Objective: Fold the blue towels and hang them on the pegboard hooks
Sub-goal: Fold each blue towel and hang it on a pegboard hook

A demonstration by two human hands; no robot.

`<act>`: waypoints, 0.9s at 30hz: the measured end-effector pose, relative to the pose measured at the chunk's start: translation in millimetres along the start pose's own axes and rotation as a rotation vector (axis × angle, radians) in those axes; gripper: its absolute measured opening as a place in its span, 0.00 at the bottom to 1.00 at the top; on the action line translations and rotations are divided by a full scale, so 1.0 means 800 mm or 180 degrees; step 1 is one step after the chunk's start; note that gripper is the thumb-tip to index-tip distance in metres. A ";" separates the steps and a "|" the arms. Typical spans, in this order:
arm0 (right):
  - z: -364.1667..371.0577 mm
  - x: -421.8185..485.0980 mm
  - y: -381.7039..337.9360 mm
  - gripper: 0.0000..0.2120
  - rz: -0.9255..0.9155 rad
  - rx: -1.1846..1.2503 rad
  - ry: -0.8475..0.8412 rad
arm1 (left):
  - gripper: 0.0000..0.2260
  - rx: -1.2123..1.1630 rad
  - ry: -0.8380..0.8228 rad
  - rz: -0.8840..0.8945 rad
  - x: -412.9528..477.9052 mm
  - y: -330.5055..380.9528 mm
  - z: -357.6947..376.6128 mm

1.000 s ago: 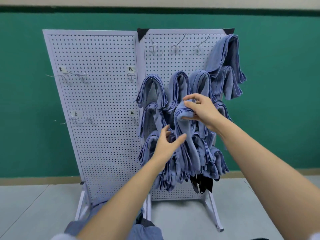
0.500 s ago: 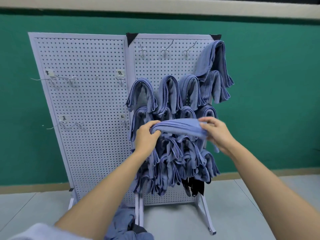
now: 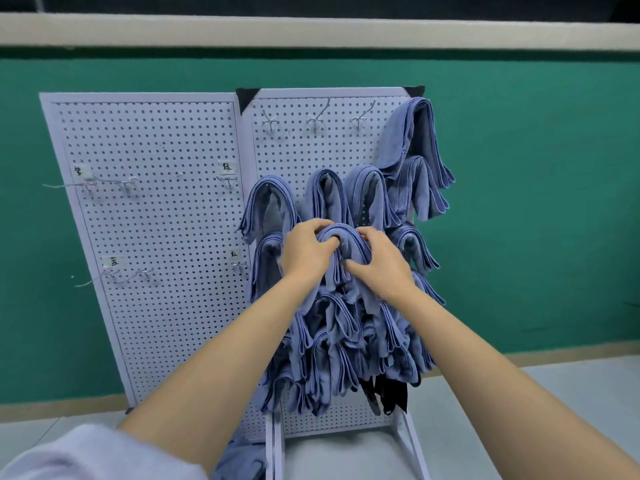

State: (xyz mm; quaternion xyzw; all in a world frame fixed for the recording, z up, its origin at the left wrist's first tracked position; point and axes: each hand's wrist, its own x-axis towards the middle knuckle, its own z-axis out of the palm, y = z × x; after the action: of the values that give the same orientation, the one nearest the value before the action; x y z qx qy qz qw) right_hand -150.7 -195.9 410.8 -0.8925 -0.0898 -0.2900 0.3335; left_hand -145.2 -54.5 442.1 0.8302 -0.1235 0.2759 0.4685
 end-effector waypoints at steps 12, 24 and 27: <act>-0.078 0.112 0.012 0.16 -0.0299 0.0683 0.0795 | 0.15 -0.0060 -0.0453 0.0938 0.101 0.060 0.020; -0.152 0.254 -0.031 0.16 -0.0765 0.0847 0.1710 | 0.10 -0.0675 0.0682 0.1351 0.246 0.157 0.034; -0.154 0.277 -0.032 0.16 -0.0657 0.0888 0.1671 | 0.10 -0.0628 0.0753 0.1302 0.271 0.166 0.044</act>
State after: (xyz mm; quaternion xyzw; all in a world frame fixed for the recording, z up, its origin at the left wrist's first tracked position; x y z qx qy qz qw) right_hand -35.2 -263.6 627.4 -0.7189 -0.1297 -0.5278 0.4333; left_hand -17.8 -143.4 646.4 0.7002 -0.2596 0.4467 0.4928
